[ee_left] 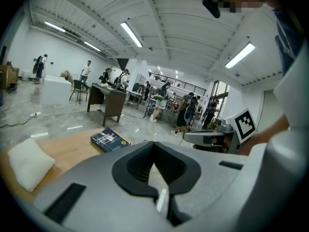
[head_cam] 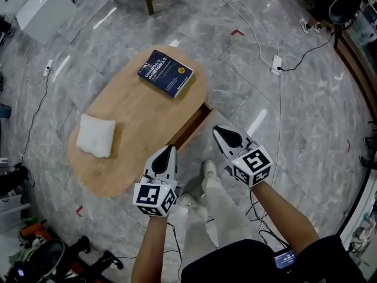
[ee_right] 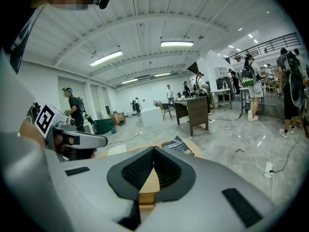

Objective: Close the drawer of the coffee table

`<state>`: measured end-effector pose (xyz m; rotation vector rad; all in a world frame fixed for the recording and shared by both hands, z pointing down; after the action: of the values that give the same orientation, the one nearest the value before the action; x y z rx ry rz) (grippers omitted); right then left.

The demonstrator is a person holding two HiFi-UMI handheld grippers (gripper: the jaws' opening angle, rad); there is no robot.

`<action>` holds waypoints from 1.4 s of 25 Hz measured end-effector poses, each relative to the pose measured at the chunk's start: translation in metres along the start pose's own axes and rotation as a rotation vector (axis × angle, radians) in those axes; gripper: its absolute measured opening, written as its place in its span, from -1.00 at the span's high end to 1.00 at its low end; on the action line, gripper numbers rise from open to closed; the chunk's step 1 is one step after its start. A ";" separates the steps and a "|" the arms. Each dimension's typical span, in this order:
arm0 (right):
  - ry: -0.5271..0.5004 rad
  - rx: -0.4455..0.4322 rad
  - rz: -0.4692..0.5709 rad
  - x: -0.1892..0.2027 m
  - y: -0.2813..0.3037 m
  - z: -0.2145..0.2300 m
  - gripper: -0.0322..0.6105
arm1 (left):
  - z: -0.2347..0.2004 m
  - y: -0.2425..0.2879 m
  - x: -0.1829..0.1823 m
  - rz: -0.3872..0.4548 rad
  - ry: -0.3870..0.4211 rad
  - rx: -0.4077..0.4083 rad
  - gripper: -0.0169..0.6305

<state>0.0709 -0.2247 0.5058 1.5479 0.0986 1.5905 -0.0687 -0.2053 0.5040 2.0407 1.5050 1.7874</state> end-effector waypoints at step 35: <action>0.063 -0.020 -0.153 0.145 0.110 0.026 0.86 | -0.050 0.081 0.132 -0.099 -0.133 -0.032 0.94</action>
<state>0.0612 -0.2139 0.6893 1.4399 0.2294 1.5150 -0.0754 -0.1882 0.6657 1.9892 1.5011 1.5966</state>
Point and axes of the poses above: the fingertips, and each gripper's own axes: y forward along the fingers, z to its right, x out of its underside, the point moved 1 cm from there along -y, backward along the fingers, and after that the axes turned 15 degrees about -z, right-handed, at the moved point
